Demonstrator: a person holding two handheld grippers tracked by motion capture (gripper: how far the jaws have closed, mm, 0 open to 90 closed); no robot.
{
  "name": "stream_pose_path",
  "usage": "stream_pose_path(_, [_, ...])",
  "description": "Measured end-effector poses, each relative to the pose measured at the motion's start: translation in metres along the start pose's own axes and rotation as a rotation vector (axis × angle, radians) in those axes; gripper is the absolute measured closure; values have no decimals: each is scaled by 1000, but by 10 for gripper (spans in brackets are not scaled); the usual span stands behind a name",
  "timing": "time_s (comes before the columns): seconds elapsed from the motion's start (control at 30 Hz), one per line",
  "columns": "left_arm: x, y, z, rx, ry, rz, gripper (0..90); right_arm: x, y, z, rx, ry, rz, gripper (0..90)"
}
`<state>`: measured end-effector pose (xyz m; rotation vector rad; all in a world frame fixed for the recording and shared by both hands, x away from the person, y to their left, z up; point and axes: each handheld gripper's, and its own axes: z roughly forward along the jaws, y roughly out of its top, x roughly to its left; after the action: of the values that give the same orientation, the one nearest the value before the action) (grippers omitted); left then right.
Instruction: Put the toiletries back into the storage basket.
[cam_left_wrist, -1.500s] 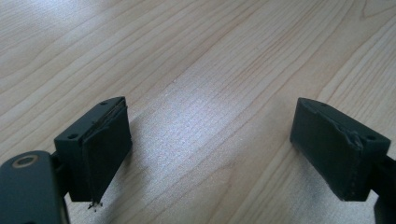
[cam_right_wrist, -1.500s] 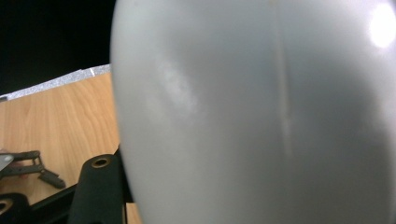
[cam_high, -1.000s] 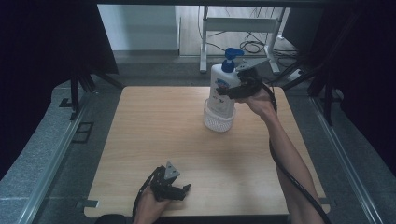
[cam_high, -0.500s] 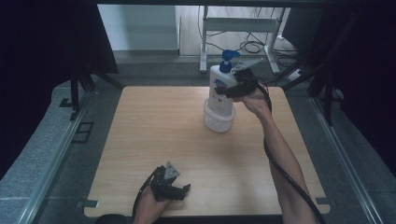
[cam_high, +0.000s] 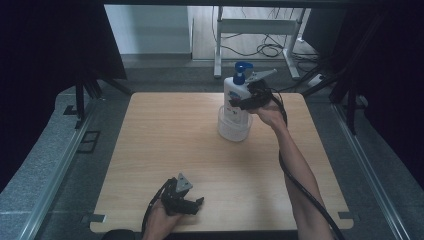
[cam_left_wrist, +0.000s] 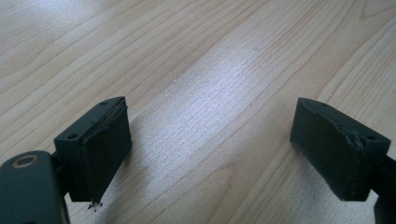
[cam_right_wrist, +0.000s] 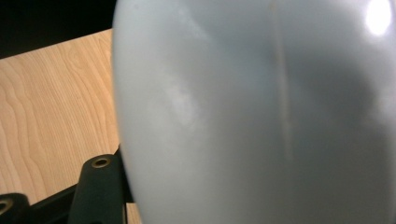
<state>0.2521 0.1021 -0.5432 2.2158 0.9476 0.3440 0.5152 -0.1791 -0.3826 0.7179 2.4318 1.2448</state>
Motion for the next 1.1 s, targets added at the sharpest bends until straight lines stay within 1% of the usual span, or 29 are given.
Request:
stream_pose_path(0.3, [0,0,0,1,0,-4,118,-1,-12,13,14,4,5,372])
stream_pose_path(0.53, [-1,0,0,0,-1,-7,118,-3,-22,22,20,-7,10,372])
stream_pose_path(0.83, [0,0,0,2,0,-5,118,-1,-29,32,28,-4,13,372])
stream_pose_path(0.97, [0,0,0,3,0,-5,118,0,-32,36,37,0,9,370])
stream_pose_path(1.03, [0,0,0,2,0,-5,118,-2,-34,36,31,11,23,369])
stream_pose_path(1.1, [0,0,0,2,0,-5,119,-4,-36,35,28,35,32,367])
